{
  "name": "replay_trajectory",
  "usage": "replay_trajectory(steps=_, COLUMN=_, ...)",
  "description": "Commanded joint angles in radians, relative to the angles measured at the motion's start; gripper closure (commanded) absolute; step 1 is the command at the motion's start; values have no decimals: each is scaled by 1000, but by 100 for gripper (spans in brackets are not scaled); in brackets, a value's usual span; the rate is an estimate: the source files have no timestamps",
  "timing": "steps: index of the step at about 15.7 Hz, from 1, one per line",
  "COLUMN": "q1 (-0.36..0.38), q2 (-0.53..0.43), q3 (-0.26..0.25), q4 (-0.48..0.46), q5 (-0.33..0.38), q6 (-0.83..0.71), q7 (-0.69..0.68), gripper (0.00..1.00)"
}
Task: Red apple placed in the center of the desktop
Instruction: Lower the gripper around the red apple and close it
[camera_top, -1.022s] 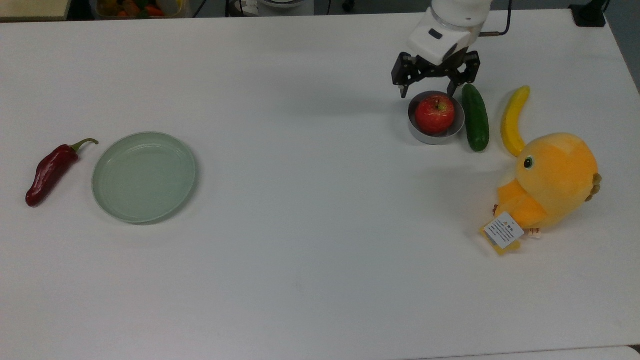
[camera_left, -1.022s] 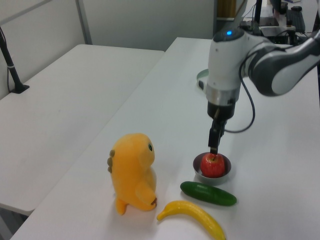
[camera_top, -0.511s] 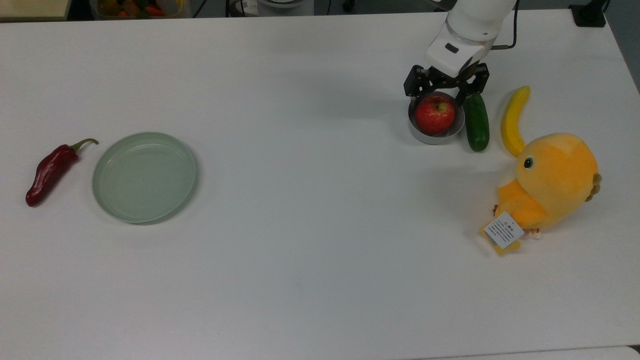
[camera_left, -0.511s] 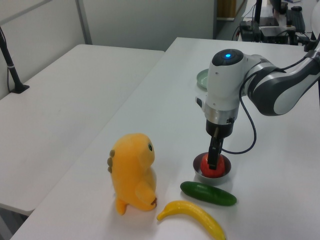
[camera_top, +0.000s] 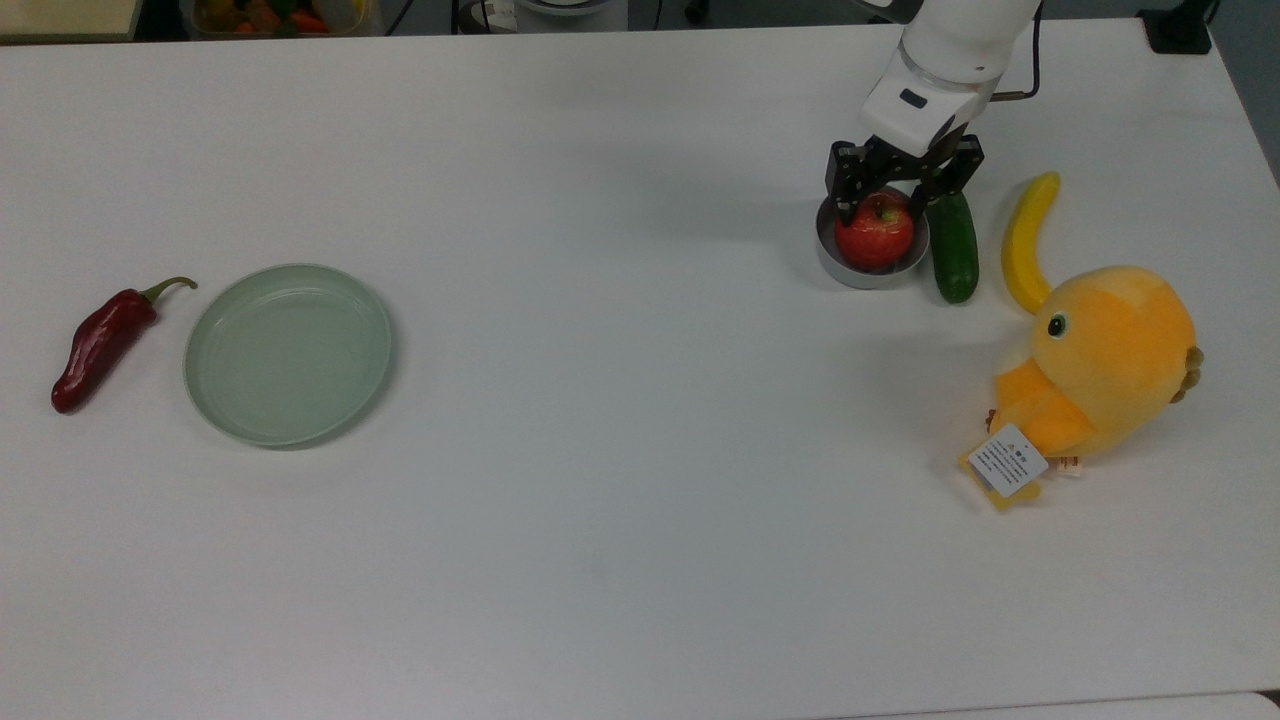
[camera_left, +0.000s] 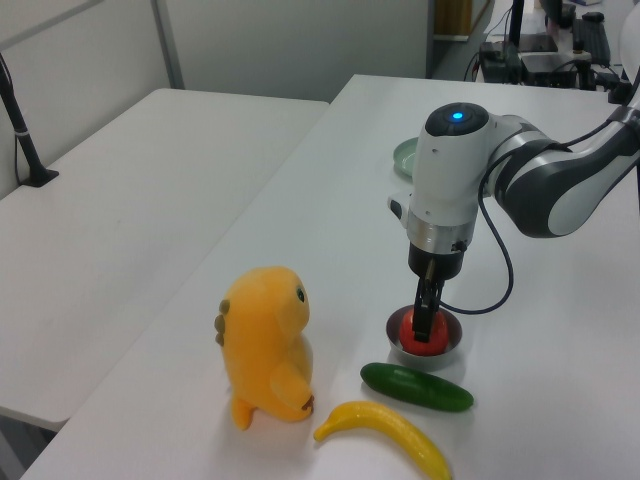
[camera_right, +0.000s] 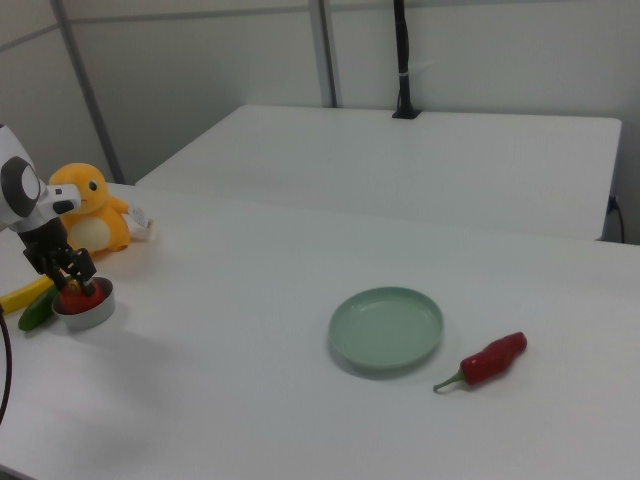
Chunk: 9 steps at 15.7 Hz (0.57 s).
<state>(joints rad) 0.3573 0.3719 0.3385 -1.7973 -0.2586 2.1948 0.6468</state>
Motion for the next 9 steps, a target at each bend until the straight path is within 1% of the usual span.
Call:
replay_trajectory(steps=1, q1=14, q2=10, q3=-6, q4=7, q5=-22, q6=14, q7=20, gripper=48)
replay_trajectory(steps=4, q1=9, q2=7, q3=-6, q4=9, q5=-21, q6=14, q7=20, gripper=48)
replay_trajectory(steps=9, q1=-20, q2=-57, q3=-6, q4=9, q5=-19, q6=14, q7=14, gripper=48)
